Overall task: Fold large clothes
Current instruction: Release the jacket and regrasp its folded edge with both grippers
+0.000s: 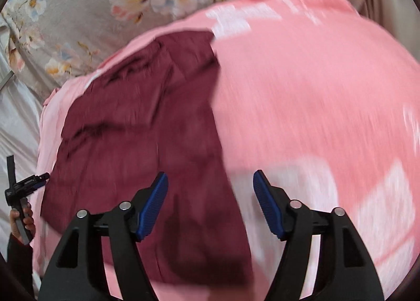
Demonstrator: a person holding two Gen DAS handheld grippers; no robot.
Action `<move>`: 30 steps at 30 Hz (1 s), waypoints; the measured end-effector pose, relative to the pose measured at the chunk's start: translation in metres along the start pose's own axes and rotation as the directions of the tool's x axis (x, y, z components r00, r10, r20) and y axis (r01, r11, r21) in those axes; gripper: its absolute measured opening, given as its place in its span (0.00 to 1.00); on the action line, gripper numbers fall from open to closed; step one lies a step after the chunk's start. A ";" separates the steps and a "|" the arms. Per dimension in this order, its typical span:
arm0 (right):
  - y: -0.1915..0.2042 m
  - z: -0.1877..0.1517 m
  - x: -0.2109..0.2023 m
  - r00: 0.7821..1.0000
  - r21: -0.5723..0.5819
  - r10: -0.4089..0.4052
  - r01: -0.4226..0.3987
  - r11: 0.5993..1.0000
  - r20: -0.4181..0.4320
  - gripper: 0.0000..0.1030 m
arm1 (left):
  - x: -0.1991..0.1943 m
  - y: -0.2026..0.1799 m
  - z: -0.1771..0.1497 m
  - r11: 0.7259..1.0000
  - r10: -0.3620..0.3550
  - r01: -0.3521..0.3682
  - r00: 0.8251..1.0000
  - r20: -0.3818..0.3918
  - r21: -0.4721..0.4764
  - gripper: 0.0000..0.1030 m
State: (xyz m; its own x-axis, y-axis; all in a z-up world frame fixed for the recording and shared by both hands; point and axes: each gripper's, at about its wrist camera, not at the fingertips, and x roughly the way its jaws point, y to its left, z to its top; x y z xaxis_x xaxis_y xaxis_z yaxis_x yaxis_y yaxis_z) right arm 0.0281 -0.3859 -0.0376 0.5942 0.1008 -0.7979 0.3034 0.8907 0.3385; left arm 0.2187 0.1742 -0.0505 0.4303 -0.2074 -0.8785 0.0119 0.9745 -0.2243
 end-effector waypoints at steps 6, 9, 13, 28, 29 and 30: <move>-0.001 -0.039 0.002 0.999 0.045 0.037 -0.038 0.998 0.009 0.66 | -0.010 0.000 -0.034 0.996 -0.080 0.079 0.997 -0.002 -0.034 0.62; 0.001 -0.042 0.003 0.996 0.090 0.080 -0.083 0.993 0.034 0.66 | -0.009 -0.004 -0.040 0.991 -0.120 0.119 0.993 -0.004 -0.065 0.62; 0.006 -0.043 0.002 0.991 0.147 0.119 -0.126 0.981 0.055 0.28 | -0.014 -0.010 -0.044 0.990 -0.134 0.133 0.991 -0.017 -0.043 0.29; 0.040 -0.079 -0.199 0.913 0.010 0.116 -0.130 0.991 0.391 0.04 | -0.205 0.004 -0.104 0.952 -0.303 0.304 0.935 0.183 0.025 0.02; 0.041 -0.080 -0.210 0.905 0.005 0.117 -0.130 0.991 0.410 0.04 | -0.217 0.004 -0.105 0.949 -0.313 0.313 0.928 0.202 0.029 0.02; 0.045 -0.079 -0.222 0.892 -0.004 0.123 -0.135 0.991 0.435 0.03 | -0.237 0.003 -0.106 0.945 -0.324 0.324 0.916 0.236 0.039 0.02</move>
State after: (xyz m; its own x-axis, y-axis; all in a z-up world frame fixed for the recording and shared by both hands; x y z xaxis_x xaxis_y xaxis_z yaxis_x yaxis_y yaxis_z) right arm -0.1486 -0.3334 0.1154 0.8915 0.0066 -0.4530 0.2176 0.8708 0.4409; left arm 0.0210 0.2175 0.1120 0.6034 -0.4852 -0.6329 0.1855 0.8572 -0.4803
